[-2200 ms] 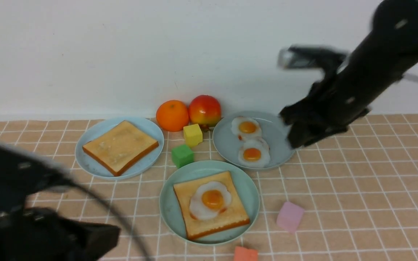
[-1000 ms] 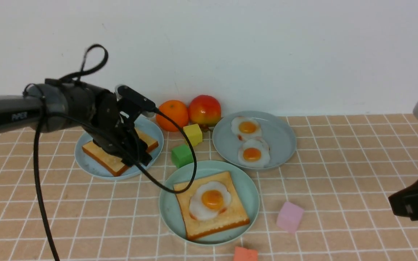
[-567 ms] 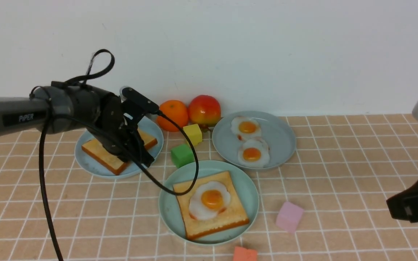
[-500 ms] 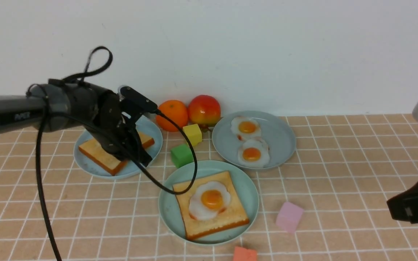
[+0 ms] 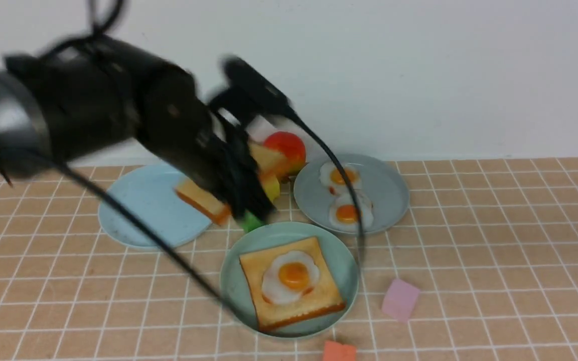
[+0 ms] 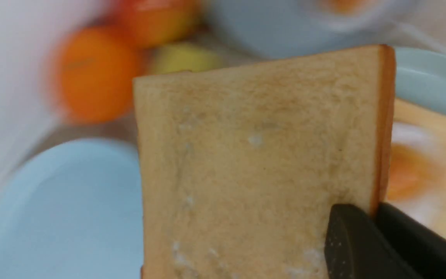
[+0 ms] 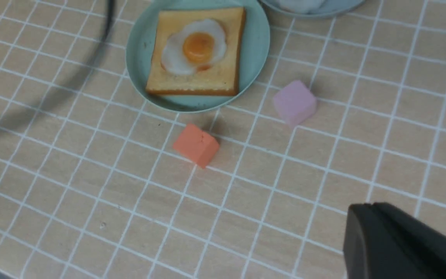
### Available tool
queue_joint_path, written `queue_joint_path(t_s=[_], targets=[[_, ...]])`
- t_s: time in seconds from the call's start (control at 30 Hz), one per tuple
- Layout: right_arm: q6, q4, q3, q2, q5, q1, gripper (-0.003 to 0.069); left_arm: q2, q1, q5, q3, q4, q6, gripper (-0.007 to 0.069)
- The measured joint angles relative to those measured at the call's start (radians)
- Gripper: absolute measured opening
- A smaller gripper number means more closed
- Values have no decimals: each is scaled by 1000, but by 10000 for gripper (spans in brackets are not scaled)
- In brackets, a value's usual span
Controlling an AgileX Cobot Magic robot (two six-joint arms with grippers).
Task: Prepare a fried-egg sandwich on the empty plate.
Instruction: Use the left arm to place a slice of bread on the fried egg in the middle
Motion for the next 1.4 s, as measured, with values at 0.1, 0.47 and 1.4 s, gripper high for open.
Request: queue_joint_path(t_s=[0.1, 0.47, 1.4], targets=[[0, -15, 0, -77, 51, 0, 22, 7, -93, -42, 67, 20, 72, 17], [12, -17, 0, -253, 98, 0, 22, 88, -134, -98, 89, 45, 112, 17], [23, -36, 0, -265, 129, 0, 51, 163, -134, -86, 90, -31, 186, 169]])
